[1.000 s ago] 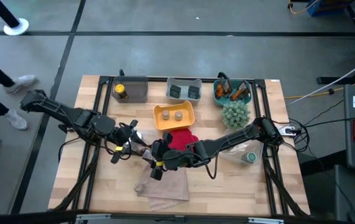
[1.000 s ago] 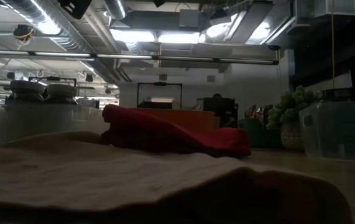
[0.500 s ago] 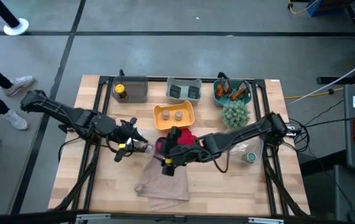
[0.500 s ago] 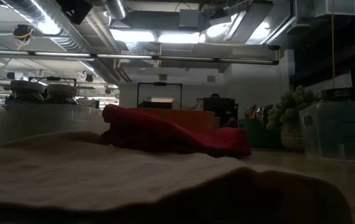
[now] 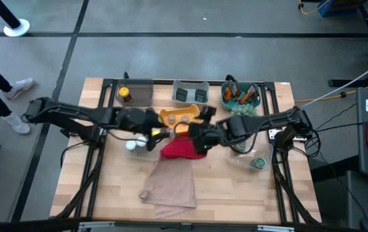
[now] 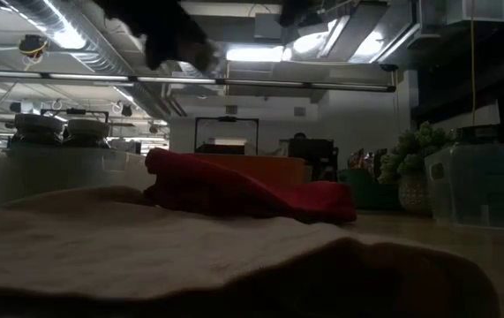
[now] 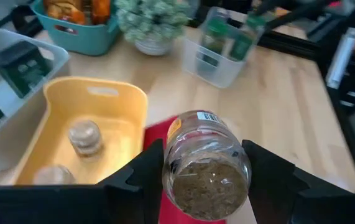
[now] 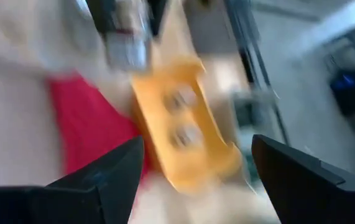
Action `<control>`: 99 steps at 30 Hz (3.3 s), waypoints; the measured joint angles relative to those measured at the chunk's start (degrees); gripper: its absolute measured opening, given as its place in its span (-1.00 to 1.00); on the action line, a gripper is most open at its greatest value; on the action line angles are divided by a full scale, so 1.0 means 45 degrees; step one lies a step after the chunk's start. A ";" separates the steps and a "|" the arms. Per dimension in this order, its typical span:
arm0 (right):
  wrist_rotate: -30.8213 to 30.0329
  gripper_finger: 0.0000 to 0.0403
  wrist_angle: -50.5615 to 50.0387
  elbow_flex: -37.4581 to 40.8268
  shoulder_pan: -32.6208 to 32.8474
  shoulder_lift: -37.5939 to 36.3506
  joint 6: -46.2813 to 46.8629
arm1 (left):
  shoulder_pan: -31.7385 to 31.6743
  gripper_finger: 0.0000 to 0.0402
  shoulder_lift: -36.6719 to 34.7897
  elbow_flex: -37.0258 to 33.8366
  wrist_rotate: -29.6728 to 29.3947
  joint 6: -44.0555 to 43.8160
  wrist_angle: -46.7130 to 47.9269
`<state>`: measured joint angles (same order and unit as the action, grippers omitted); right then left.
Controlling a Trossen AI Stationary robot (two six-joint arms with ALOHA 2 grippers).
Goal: Sort spices by type
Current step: Put the brown seasoning bottle into the yellow bin
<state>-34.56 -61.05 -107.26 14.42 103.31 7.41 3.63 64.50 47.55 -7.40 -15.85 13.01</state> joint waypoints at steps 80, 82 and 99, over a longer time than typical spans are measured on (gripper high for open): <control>0.0935 0.48 0.2615 0.9627 -0.1046 -0.5573 0.1265 | 0.2785 0.23 0.5358 0.7052 0.1701 -0.2345 1.1006; 0.0935 0.48 0.2658 0.9627 -0.1046 -0.5568 0.1269 | 0.3701 0.23 0.5441 0.7052 0.1714 -0.2848 1.0782; 0.4816 0.48 0.2989 0.9617 -0.1031 -0.7084 0.0074 | 0.8147 0.23 0.7280 0.7004 0.1219 -0.5054 0.9884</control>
<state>-12.89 -47.59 -63.99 9.78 71.43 7.74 40.29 97.26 79.07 -1.91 -38.59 57.49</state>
